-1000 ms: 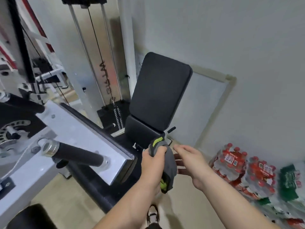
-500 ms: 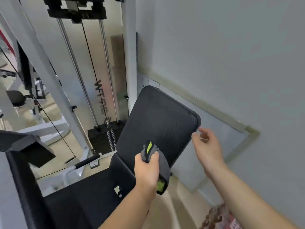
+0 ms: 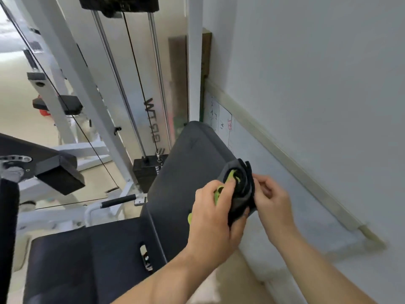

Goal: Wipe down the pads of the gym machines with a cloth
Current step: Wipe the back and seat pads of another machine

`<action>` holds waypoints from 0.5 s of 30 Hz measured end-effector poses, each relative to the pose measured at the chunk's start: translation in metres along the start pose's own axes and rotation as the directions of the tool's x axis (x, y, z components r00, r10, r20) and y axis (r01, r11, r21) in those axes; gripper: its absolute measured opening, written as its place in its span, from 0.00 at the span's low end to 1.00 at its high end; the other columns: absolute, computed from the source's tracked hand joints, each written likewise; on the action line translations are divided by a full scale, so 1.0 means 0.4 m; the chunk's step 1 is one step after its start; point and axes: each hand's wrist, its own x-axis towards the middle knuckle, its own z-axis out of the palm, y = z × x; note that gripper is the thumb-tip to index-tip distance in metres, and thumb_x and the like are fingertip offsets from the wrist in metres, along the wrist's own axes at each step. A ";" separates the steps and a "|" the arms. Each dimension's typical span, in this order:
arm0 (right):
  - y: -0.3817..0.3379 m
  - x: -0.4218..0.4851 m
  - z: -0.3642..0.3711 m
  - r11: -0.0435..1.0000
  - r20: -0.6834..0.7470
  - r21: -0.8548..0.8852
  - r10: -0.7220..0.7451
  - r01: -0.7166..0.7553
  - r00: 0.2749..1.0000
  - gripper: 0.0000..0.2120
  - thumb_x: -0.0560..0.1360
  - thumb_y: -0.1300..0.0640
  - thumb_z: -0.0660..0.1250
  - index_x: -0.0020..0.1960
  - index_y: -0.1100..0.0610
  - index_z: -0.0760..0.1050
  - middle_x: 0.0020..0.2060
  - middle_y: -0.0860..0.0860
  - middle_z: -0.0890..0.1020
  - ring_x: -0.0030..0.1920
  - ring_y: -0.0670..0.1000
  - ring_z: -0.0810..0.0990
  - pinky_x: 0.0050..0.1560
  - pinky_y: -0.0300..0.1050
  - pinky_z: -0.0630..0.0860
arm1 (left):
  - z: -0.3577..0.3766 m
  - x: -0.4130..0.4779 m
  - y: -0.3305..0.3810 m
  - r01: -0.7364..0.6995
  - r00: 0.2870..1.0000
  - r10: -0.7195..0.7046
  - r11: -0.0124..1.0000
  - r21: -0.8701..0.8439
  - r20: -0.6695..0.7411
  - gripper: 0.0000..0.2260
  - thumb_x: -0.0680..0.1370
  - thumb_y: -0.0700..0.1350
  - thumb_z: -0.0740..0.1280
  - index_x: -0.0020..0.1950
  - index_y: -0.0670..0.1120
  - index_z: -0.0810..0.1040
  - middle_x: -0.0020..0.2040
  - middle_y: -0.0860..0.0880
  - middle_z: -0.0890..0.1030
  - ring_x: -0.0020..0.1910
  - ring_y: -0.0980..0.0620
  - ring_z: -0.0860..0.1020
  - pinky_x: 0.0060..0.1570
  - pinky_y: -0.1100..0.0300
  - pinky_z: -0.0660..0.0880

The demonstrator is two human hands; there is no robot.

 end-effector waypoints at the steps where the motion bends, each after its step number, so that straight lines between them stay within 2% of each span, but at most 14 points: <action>1: -0.003 0.007 0.001 1.000 0.003 0.009 0.004 -0.004 1.000 0.07 0.82 0.62 0.67 0.54 0.57 0.83 0.43 0.49 0.89 0.45 0.46 0.86 0.46 0.37 0.81 | -0.001 0.013 -0.013 -0.058 0.998 0.057 0.998 0.027 0.016 0.28 0.78 0.52 0.69 0.77 0.49 0.67 0.64 0.46 0.71 0.57 0.42 0.73 0.49 0.48 0.78; 3: -0.009 0.014 0.005 1.000 0.015 0.007 -0.007 0.007 1.000 0.07 0.82 0.62 0.67 0.52 0.55 0.83 0.40 0.47 0.88 0.42 0.42 0.85 0.42 0.32 0.78 | -0.005 0.073 -0.066 -0.123 0.992 0.118 0.987 0.101 0.053 0.27 0.76 0.49 0.68 0.75 0.49 0.68 0.61 0.44 0.73 0.55 0.40 0.75 0.46 0.47 0.79; 4: -0.013 0.013 0.007 1.000 0.028 -0.008 -0.018 0.018 0.999 0.07 0.82 0.61 0.67 0.52 0.53 0.83 0.38 0.45 0.88 0.41 0.42 0.84 0.42 0.33 0.77 | -0.009 0.116 -0.095 -0.104 0.993 0.097 0.986 0.133 0.063 0.27 0.76 0.50 0.67 0.75 0.50 0.68 0.60 0.43 0.73 0.55 0.40 0.75 0.47 0.46 0.80; 6: -0.007 0.017 0.008 0.999 0.030 -0.046 -0.024 0.026 0.999 0.07 0.82 0.59 0.67 0.52 0.52 0.83 0.35 0.41 0.84 0.38 0.40 0.80 0.43 0.36 0.75 | -0.017 0.205 -0.147 0.027 0.999 -0.032 0.985 0.170 0.028 0.26 0.77 0.49 0.66 0.75 0.50 0.69 0.62 0.43 0.72 0.58 0.40 0.74 0.52 0.44 0.79; 8: -0.001 0.013 0.008 0.995 0.022 -0.090 -0.032 0.034 0.999 0.06 0.82 0.57 0.66 0.53 0.51 0.82 0.33 0.40 0.81 0.37 0.40 0.77 0.43 0.38 0.72 | -0.021 0.280 -0.177 0.230 0.973 -0.232 0.963 0.143 0.001 0.25 0.80 0.48 0.66 0.78 0.49 0.67 0.66 0.42 0.70 0.63 0.39 0.72 0.58 0.42 0.77; 11: -0.013 0.010 0.008 0.988 0.008 -0.155 -0.005 0.006 1.000 0.06 0.82 0.55 0.67 0.54 0.50 0.83 0.37 0.45 0.83 0.41 0.42 0.79 0.47 0.40 0.74 | -0.017 0.341 -0.155 0.439 0.898 -0.436 0.896 0.067 -0.052 0.25 0.82 0.48 0.64 0.80 0.49 0.64 0.71 0.43 0.68 0.67 0.40 0.70 0.64 0.47 0.71; 13: -0.027 0.009 0.004 0.978 -0.010 -0.206 0.024 -0.026 1.000 0.06 0.81 0.56 0.68 0.53 0.50 0.83 0.36 0.45 0.83 0.40 0.43 0.80 0.46 0.41 0.75 | -0.012 0.297 -0.104 0.432 0.898 -0.431 0.902 -0.012 -0.083 0.25 0.82 0.46 0.66 0.78 0.46 0.66 0.67 0.42 0.70 0.65 0.41 0.71 0.63 0.48 0.71; 15: -0.050 0.014 0.003 0.955 -0.018 -0.289 0.062 -0.065 0.998 0.06 0.80 0.56 0.68 0.50 0.48 0.83 0.38 0.44 0.84 0.43 0.45 0.83 0.48 0.44 0.78 | -0.007 0.193 -0.045 0.287 0.955 -0.292 0.954 -0.087 -0.054 0.24 0.79 0.45 0.68 0.76 0.46 0.69 0.62 0.46 0.71 0.59 0.44 0.74 0.59 0.49 0.75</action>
